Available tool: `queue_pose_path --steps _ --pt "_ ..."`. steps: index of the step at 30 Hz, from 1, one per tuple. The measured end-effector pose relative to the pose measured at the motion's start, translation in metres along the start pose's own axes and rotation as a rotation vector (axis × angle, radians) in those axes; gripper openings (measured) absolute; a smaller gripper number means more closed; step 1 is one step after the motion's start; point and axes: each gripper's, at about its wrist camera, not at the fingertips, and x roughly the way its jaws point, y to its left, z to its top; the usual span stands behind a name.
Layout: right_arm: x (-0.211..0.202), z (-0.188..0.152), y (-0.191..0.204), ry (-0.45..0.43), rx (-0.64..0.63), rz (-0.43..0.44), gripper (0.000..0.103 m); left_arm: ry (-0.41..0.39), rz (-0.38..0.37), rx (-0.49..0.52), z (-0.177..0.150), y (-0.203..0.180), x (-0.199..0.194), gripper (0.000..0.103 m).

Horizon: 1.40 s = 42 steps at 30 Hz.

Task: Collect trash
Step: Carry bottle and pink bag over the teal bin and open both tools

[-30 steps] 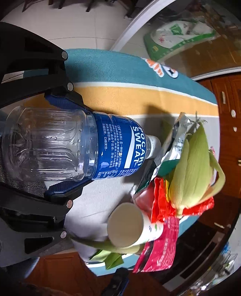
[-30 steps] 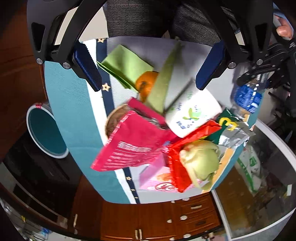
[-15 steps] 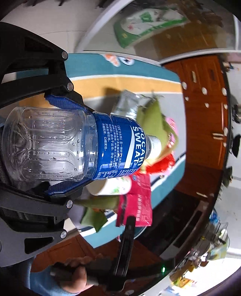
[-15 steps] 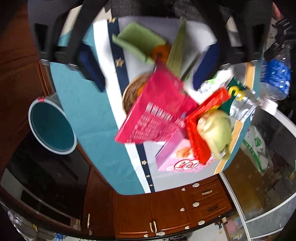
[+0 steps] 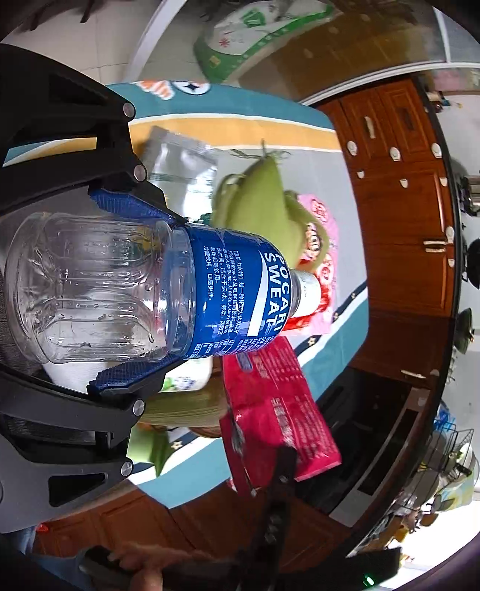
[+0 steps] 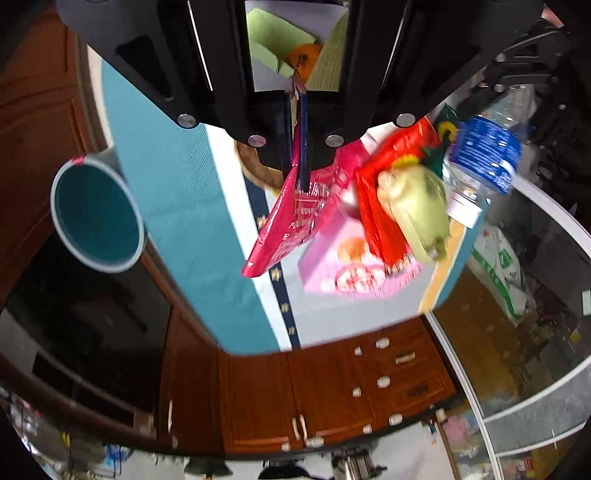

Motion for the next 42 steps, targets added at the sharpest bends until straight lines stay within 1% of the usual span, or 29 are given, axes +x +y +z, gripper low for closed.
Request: queue_pose_path --steps 3,6,8,11,14,17,20,21,23,25,27,30,32,36,38,42 --pt "-0.018 0.014 0.003 -0.048 -0.016 -0.01 0.003 -0.005 -0.004 0.002 0.008 -0.003 0.0 0.066" --pt "-0.037 0.022 0.0 -0.101 -0.03 -0.035 0.003 -0.015 -0.008 0.033 0.018 -0.013 -0.003 0.066" --pt "-0.048 0.027 -0.007 -0.127 -0.028 -0.049 0.003 -0.013 -0.019 0.062 0.026 -0.024 -0.004 0.066" --pt "-0.061 0.033 -0.029 -0.158 0.001 -0.085 0.003 -0.006 -0.045 0.119 0.044 -0.049 -0.001 0.066" --pt "-0.072 0.035 -0.066 -0.182 0.059 -0.122 0.003 0.005 -0.081 0.185 0.064 -0.085 0.005 0.066" --pt "-0.08 0.033 -0.101 -0.194 0.1 -0.161 0.003 0.032 -0.131 0.241 0.083 -0.129 0.017 0.066" --pt "-0.08 0.03 -0.152 -0.185 0.151 -0.216 0.003 0.071 -0.179 0.302 0.104 -0.187 0.039 0.066" --pt "-0.078 0.029 -0.162 -0.181 0.164 -0.229 0.003 0.085 -0.187 0.319 0.107 -0.204 0.047 0.066" --pt "-0.071 0.024 -0.191 -0.162 0.194 -0.255 0.003 0.12 -0.204 0.354 0.114 -0.236 0.066 0.066" --pt "-0.057 0.019 -0.225 -0.127 0.242 -0.272 0.003 0.167 -0.212 0.394 0.119 -0.273 0.092 0.066" --pt "-0.043 0.014 -0.251 -0.093 0.283 -0.271 0.003 0.223 -0.23 0.428 0.124 -0.307 0.122 0.066" --pt "-0.016 0.009 -0.29 -0.034 0.347 -0.258 0.004 0.306 -0.245 0.455 0.129 -0.346 0.164 0.066" --pt "0.004 0.005 -0.314 0.012 0.382 -0.25 0.004 0.366 -0.239 0.478 0.129 -0.369 0.197 0.066" --pt "0.042 0.003 -0.346 0.079 0.434 -0.227 0.004 0.467 -0.211 0.506 0.128 -0.399 0.252 0.066" --pt "0.061 0.001 -0.361 0.108 0.477 -0.205 0.004 0.496 -0.187 0.527 0.128 -0.407 0.274 0.066" --pt "0.095 -0.004 -0.38 0.163 0.535 -0.181 0.006 0.55 -0.143 0.558 0.119 -0.409 0.301 0.066"
